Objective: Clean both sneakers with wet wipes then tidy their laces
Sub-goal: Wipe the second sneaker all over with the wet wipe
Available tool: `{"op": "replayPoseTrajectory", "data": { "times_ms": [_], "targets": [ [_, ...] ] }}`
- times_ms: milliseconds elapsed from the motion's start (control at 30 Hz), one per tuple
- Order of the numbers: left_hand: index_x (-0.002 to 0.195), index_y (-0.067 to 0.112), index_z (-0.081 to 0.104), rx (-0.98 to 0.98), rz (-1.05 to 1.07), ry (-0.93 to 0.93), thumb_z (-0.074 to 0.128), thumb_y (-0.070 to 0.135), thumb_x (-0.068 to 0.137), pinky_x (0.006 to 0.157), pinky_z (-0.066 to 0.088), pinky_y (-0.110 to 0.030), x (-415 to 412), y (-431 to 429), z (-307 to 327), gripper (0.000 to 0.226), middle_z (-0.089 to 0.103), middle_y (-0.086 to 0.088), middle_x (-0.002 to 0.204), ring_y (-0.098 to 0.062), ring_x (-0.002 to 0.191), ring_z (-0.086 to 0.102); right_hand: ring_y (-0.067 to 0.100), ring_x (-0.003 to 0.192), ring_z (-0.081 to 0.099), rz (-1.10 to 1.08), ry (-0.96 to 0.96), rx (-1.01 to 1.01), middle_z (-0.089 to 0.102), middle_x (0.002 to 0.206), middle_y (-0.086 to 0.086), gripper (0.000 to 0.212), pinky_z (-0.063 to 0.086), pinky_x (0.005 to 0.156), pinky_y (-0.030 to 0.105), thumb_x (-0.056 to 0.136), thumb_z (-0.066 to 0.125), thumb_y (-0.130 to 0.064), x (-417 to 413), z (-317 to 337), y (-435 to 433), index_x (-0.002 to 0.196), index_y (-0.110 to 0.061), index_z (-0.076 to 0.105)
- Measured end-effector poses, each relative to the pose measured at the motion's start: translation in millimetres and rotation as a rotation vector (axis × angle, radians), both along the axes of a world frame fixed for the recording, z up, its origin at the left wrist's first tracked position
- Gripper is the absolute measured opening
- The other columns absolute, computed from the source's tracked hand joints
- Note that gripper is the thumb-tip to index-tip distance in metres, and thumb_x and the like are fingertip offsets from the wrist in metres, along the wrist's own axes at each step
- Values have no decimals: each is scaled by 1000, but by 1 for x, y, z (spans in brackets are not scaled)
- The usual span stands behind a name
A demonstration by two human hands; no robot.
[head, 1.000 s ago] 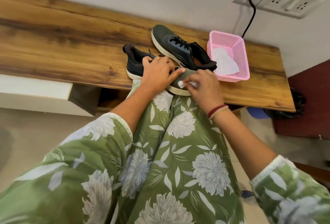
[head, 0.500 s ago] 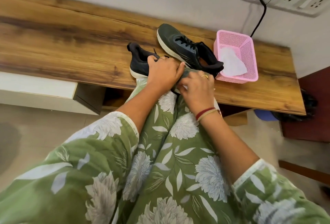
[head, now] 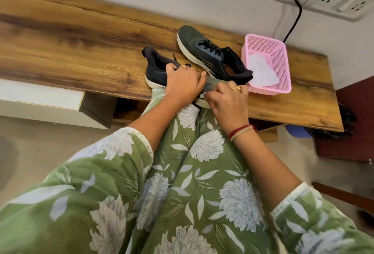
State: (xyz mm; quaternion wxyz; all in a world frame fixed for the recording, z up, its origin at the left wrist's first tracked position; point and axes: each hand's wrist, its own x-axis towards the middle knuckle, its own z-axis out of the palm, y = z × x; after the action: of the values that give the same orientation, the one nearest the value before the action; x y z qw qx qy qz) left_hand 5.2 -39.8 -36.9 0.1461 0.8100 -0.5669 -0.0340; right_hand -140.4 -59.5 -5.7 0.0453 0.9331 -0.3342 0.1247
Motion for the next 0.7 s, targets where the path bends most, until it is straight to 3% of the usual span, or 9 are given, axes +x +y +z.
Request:
{"op": "replayPoseTrajectory", "data": {
  "times_ms": [167, 367, 500, 700],
  "targets": [
    [63, 19, 51, 14, -14, 5, 26, 37, 100, 85, 26, -42, -1, -1, 0, 48, 57, -2, 72, -23, 79, 52, 26, 74, 53, -73, -148, 19, 60, 77, -2, 6, 17, 67, 31, 82, 68, -28, -22, 4, -4, 78, -25, 71],
    [69, 16, 62, 15, -2, -10, 16, 40, 93, 84, 25, -41, 2, -2, -2, 58, 64, -3, 76, -24, 81, 54, 23, 73, 52, 189, 97, -200, 58, 75, -3, 10, 25, 70, 35, 84, 66, -25, 0, -5, -10, 74, -25, 69],
    [64, 19, 53, 22, -12, 4, 20, 40, 96, 84, 26, -41, 1, -3, -1, 50, 62, -4, 74, -24, 80, 54, 24, 71, 51, 192, 84, -235, 59, 76, 0, 4, 25, 69, 36, 83, 69, -22, -25, 1, -19, 80, -25, 70],
    [70, 17, 61, 15, -3, -11, 18, 42, 94, 84, 25, -42, 2, -3, -4, 55, 64, -3, 75, -24, 81, 55, 22, 77, 52, 324, 157, -233, 60, 85, -1, 7, 27, 71, 37, 84, 64, -18, -9, -4, -19, 84, -23, 70]
  ]
}}
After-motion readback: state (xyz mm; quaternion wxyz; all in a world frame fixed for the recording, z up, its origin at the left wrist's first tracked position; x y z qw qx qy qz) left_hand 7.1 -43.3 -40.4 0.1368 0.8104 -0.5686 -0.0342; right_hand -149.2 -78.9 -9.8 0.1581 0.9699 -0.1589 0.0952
